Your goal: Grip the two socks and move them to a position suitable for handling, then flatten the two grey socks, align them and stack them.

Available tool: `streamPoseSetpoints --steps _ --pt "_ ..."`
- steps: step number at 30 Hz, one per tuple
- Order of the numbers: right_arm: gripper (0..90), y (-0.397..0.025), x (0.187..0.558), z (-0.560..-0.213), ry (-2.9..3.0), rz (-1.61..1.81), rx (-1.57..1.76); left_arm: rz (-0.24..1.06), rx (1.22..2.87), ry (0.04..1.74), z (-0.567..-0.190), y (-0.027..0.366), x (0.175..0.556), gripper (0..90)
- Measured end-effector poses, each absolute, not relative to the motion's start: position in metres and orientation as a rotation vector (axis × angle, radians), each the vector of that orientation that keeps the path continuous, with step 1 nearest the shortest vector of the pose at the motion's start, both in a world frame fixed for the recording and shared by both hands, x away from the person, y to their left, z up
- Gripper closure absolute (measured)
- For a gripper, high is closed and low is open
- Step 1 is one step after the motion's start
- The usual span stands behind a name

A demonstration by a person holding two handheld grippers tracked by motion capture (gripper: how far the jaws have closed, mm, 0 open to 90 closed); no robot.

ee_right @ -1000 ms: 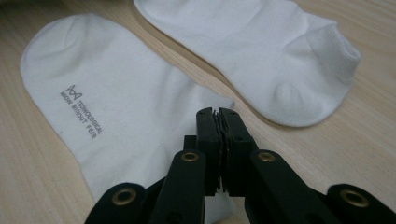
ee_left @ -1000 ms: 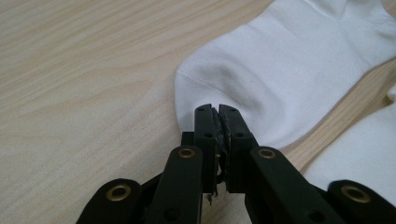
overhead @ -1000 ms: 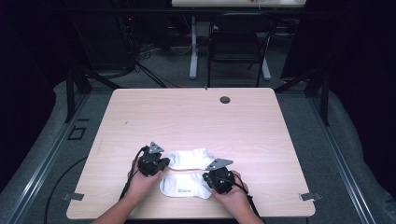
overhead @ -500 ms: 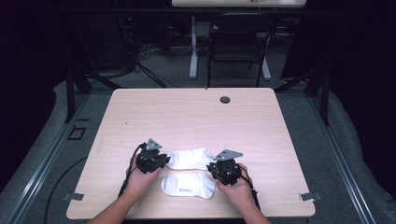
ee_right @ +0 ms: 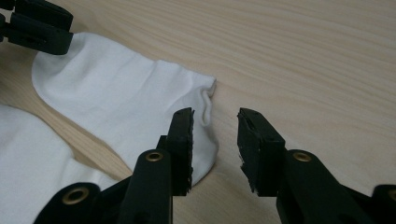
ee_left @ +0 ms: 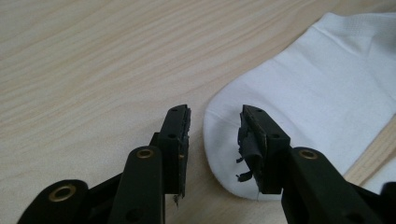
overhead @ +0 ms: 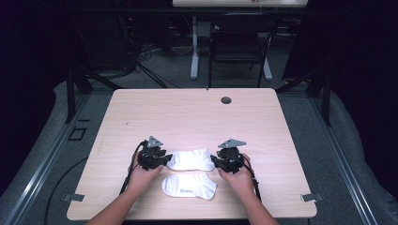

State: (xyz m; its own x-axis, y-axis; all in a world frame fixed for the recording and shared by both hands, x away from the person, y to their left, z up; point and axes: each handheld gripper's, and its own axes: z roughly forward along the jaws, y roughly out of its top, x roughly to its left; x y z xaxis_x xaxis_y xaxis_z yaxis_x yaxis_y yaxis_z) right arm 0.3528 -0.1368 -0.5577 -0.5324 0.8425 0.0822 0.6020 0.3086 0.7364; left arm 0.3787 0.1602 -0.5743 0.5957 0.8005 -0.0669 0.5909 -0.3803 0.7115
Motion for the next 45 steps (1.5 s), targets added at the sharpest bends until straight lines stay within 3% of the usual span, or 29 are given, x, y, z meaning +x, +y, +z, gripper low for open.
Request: streamPoseSetpoints --steps 9,11,15,17,26,45 --pt "64.2 -0.133 0.36 -0.565 2.271 1.056 1.307 0.376 2.134 1.077 -0.578 0.158 0.38 60.2" --pt "67.5 -0.131 0.361 -0.567 2.282 1.056 1.306 0.383 2.137 1.064 -0.579 0.157 0.379 61.7" --pt "83.4 -0.128 0.362 -0.568 2.305 1.031 1.299 0.365 2.147 1.04 -0.578 0.154 0.377 73.7" --pt "86.4 -0.128 0.362 -0.568 2.311 1.04 1.307 0.356 2.144 1.039 -0.579 0.153 0.377 78.6" --pt "87.1 -0.127 0.36 -0.566 2.312 1.058 1.297 0.342 2.152 1.043 -0.577 0.153 0.376 86.9" --pt "87.2 -0.124 0.355 -0.545 2.276 1.122 1.236 0.365 2.118 1.008 -0.553 0.154 0.372 88.1"
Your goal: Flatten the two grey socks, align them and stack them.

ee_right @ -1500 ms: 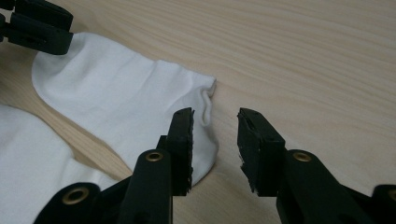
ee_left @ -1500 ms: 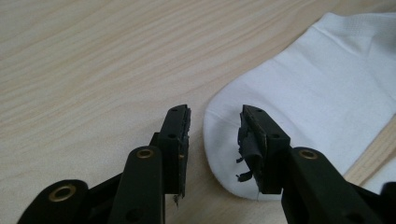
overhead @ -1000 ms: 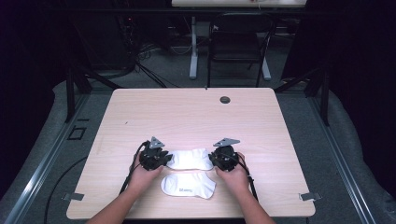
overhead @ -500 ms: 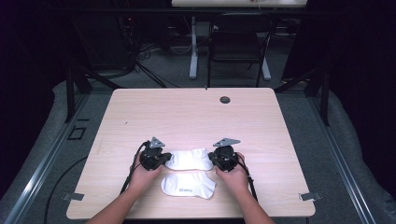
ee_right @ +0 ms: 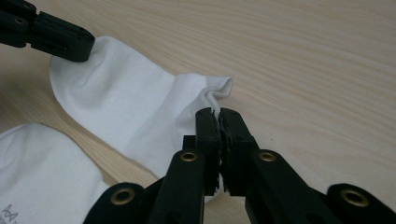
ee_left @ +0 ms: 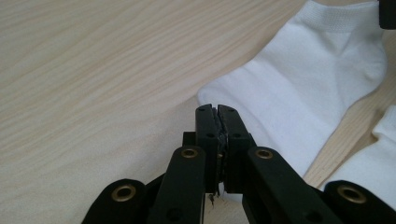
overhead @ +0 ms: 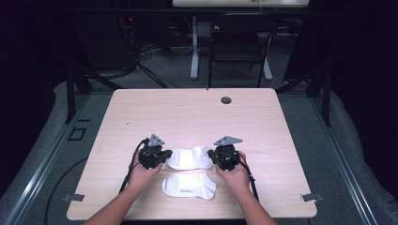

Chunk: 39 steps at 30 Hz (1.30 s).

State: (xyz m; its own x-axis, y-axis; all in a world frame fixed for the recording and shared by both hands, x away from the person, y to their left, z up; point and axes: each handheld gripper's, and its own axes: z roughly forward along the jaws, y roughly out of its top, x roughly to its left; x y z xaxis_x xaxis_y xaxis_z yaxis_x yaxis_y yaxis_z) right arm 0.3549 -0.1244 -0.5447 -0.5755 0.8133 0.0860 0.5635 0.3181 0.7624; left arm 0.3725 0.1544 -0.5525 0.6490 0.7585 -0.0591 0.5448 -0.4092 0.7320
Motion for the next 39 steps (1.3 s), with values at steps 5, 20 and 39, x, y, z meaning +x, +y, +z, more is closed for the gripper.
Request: streamPoseSetpoints --steps 5,20,39 --pt "87.2 -0.126 0.352 -0.539 2.256 1.151 1.234 0.356 2.1 1.007 -0.547 0.159 0.37 88.2" --pt "87.2 -0.129 0.321 -0.519 2.274 1.22 1.171 0.318 2.07 0.965 -0.533 0.168 0.339 88.1" --pt "87.1 -0.134 0.265 -0.527 2.325 1.237 1.139 0.241 2.063 0.934 -0.54 0.179 0.292 88.1"
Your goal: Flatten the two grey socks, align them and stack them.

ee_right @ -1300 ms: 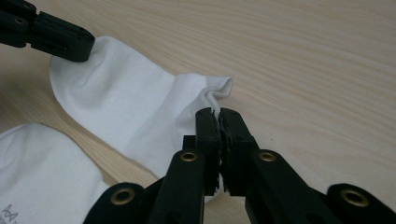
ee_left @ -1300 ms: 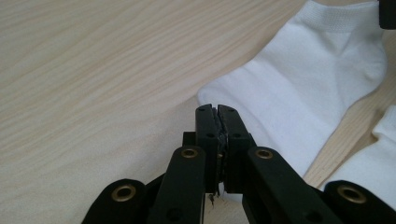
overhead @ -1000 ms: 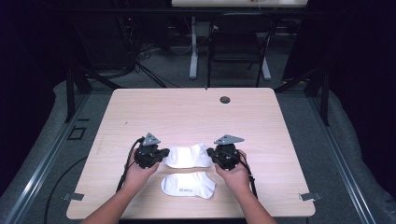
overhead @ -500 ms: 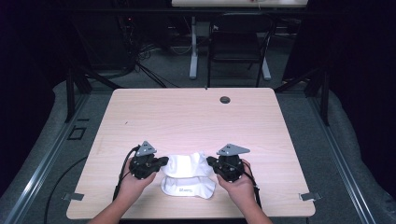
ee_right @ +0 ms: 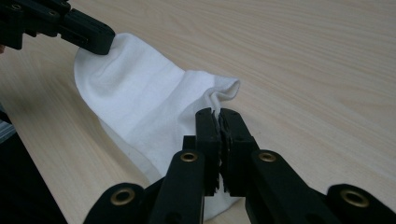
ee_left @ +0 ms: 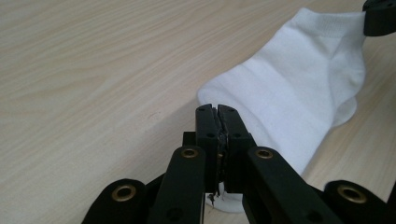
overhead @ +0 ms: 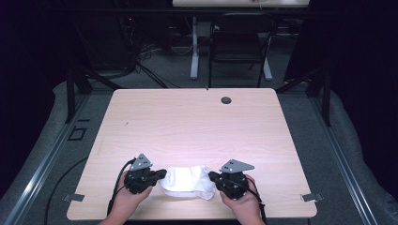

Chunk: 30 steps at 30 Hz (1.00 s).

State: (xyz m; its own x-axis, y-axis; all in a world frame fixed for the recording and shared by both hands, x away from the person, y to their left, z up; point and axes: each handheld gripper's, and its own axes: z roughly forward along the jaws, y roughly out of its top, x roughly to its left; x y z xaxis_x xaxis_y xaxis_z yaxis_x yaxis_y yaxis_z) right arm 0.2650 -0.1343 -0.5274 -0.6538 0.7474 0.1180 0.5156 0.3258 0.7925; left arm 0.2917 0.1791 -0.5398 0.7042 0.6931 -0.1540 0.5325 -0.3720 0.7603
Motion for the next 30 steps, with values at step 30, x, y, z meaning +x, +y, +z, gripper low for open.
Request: streamPoseSetpoints --steps 30 --pt "87.1 -0.137 0.267 -0.551 2.41 1.134 1.175 0.215 2.138 0.958 -0.566 0.17 0.297 87.8"
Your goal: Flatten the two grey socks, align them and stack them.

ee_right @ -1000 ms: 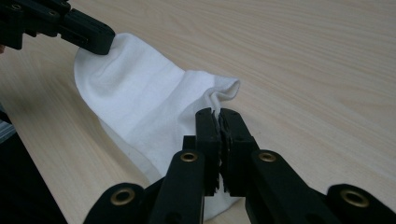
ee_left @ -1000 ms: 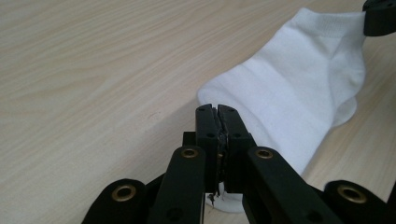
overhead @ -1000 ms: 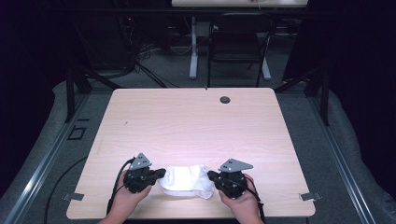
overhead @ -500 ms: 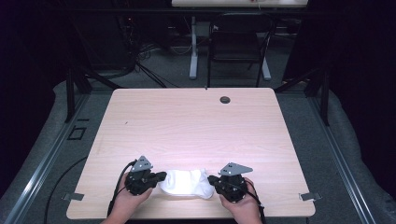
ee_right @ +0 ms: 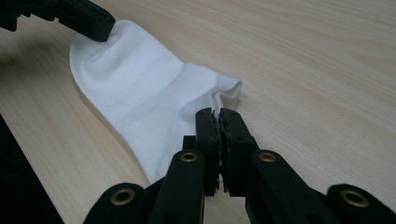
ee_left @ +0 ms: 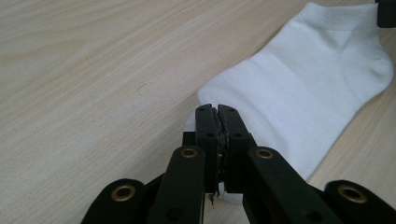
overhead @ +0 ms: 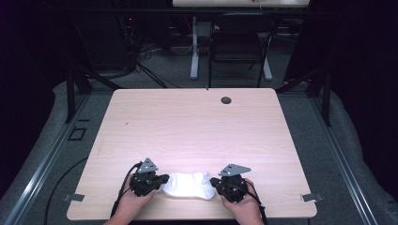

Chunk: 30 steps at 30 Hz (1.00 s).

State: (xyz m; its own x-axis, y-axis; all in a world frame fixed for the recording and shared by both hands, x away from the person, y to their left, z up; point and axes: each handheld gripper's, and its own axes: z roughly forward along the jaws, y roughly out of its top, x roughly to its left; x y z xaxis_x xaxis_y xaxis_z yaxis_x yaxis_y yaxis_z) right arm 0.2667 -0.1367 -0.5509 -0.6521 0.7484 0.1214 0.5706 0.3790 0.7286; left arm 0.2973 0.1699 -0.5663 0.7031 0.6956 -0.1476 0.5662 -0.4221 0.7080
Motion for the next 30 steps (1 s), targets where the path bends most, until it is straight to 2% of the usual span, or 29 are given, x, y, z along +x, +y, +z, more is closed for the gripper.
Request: streamPoseSetpoints --steps 14,21,25,30 --pt "86.4 -0.139 0.272 -0.561 2.409 1.095 1.204 0.213 2.156 0.951 -0.572 0.168 0.298 86.5" --pt "78.7 -0.14 0.268 -0.551 2.327 1.112 1.186 0.239 2.11 0.912 -0.559 0.172 0.294 78.5" --pt "77.5 -0.131 0.261 -0.544 2.324 1.165 1.105 0.232 2.098 0.888 -0.555 0.172 0.29 73.6" --pt "76.6 -0.117 0.261 -0.552 2.394 1.122 1.045 0.206 2.124 0.878 -0.559 0.168 0.288 68.6"
